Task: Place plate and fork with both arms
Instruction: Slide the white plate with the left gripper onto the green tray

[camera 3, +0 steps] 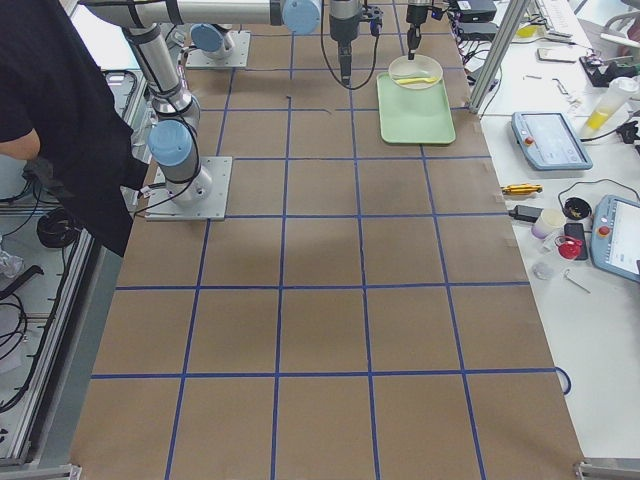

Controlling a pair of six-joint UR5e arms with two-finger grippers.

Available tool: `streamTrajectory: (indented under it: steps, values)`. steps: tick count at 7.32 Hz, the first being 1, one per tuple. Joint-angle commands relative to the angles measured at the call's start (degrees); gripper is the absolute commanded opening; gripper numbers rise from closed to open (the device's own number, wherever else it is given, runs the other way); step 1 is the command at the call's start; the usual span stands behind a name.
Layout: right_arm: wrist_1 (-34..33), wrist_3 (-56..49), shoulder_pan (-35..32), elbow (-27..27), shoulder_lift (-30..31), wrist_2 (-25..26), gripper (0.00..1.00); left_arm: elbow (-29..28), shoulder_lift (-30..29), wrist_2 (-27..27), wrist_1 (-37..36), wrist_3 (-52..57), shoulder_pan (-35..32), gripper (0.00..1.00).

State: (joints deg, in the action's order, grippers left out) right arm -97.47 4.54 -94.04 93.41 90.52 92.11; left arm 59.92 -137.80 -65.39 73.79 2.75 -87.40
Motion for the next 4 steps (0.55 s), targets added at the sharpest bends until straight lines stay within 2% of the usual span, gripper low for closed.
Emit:
streamTrajectory:
  steps: [1, 4]
  values:
    - [0.0, 0.0, 0.0, 0.1, 0.0, 0.0, 1.00, -3.4, -4.0, 1.1, -0.6, -0.2, -3.3, 0.00]
    - [0.0, 0.0, 0.0, 0.1, 0.0, 0.0, 1.00, -3.6, -6.3, 0.9, -1.3, 0.2, -5.0, 0.00]
